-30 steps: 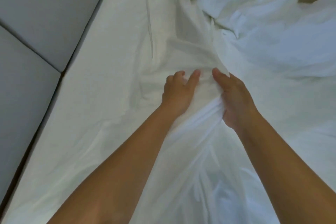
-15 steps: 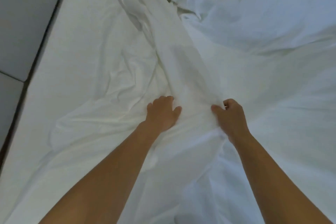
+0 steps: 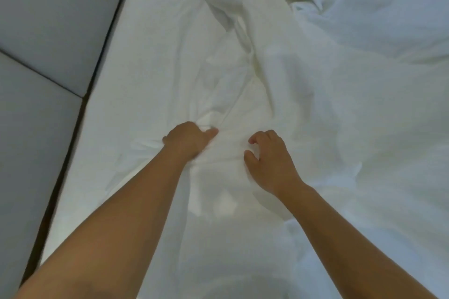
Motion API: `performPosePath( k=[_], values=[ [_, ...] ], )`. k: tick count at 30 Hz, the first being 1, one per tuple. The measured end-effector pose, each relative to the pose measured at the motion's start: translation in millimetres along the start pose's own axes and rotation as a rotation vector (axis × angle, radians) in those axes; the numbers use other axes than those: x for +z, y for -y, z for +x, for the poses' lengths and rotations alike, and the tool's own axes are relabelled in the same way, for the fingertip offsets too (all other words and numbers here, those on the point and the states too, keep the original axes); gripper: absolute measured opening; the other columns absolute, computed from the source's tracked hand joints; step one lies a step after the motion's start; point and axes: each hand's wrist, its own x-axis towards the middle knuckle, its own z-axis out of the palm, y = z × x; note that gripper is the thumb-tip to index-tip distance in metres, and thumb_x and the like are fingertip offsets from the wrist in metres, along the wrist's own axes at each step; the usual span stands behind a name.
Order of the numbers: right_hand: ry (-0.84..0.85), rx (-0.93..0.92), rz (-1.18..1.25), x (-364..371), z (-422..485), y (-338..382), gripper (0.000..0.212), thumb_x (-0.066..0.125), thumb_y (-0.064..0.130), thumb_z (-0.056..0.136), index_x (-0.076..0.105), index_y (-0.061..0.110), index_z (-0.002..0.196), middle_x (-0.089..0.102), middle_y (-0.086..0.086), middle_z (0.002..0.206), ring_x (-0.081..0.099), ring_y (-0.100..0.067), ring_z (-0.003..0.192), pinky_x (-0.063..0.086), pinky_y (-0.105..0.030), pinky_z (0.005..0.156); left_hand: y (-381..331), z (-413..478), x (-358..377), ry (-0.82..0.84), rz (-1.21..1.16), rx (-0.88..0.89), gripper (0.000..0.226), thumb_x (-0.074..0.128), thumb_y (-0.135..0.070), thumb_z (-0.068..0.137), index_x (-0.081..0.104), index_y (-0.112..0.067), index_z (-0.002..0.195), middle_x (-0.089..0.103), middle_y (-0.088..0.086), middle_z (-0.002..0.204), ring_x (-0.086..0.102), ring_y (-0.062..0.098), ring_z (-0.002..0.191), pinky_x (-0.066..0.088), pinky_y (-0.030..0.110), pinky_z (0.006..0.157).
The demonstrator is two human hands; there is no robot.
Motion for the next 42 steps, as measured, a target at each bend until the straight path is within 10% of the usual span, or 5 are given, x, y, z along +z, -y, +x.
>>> performPosePath(
  k=[8, 14, 19, 27, 42],
  values=[
    [-0.137, 0.003, 0.207, 17.1, 0.5, 46.7, 0.024, 0.054, 0.024, 0.091, 0.052, 0.016, 0.114, 0.041, 0.011, 0.100, 0.045, -0.011, 0.099, 0.026, -0.012, 0.077, 80.7, 9.0, -84.6, 0.293, -1.170, 0.039, 0.036, 0.062, -0.046, 0.087, 0.075, -0.012, 0.087, 0.075, 0.002, 0.078, 0.072, 0.019, 0.068, 0.053, 0.023, 0.055],
    [0.210, 0.171, 0.021, 50.0, -5.1, 37.1, 0.050, 0.051, 0.036, 0.094, 0.035, 0.017, 0.138, 0.039, -0.006, 0.133, 0.038, -0.026, 0.123, 0.031, -0.029, 0.096, 73.3, 39.8, -48.5, 0.075, -0.462, -0.029, 0.061, 0.045, -0.051, 0.094, 0.046, -0.003, 0.132, 0.060, 0.017, 0.111, 0.059, 0.032, 0.094, 0.044, 0.033, 0.079],
    [0.276, 0.240, -0.019, 65.1, -5.7, 25.1, 0.054, 0.047, 0.040, 0.096, 0.032, 0.016, 0.141, 0.037, -0.008, 0.139, 0.037, -0.028, 0.127, 0.031, -0.032, 0.102, 84.3, 26.0, -13.4, 0.507, -0.761, 0.010, 0.096, 0.064, -0.077, 0.061, 0.052, -0.014, 0.131, 0.063, 0.000, 0.120, 0.065, 0.020, 0.102, 0.050, 0.036, 0.093],
    [-0.097, -0.102, 0.284, 44.6, 11.1, 86.7, 0.032, 0.057, 0.035, 0.090, 0.054, 0.019, 0.117, 0.046, 0.021, 0.102, 0.048, -0.004, 0.100, 0.037, -0.015, 0.083, 110.3, 10.1, -65.1, -0.222, -0.615, 0.267, 0.056, 0.042, -0.058, 0.092, 0.059, -0.011, 0.069, 0.065, 0.003, 0.072, 0.060, 0.025, 0.071, 0.040, 0.030, 0.061],
    [0.263, -0.348, -0.322, 117.5, 38.8, 126.8, 0.039, 0.046, 0.013, 0.095, 0.047, 0.012, 0.134, 0.051, -0.008, 0.124, 0.046, -0.029, 0.112, 0.041, -0.035, 0.089, 236.6, -7.2, 35.6, 0.042, -0.578, -0.233, 0.115, 0.043, -0.097, 0.047, 0.044, -0.016, 0.129, 0.057, 0.005, 0.125, 0.056, 0.025, 0.108, 0.044, 0.035, 0.085]
  ],
)
